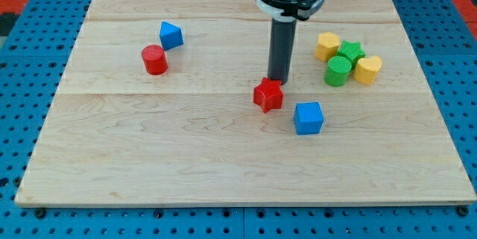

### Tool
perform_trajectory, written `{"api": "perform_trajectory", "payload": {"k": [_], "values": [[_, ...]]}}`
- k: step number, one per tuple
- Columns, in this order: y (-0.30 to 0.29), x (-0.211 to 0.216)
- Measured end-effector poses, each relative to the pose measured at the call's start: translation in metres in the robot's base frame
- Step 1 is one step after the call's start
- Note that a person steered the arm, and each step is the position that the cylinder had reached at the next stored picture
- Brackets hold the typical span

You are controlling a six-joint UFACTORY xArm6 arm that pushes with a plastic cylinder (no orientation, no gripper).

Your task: Push the red star slightly to the left

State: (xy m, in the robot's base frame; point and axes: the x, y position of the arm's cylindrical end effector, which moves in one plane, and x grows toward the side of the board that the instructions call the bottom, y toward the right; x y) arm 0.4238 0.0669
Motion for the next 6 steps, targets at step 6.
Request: {"api": "perform_trajectory", "payload": {"k": [6], "values": [[-0.024,0.036]]}}
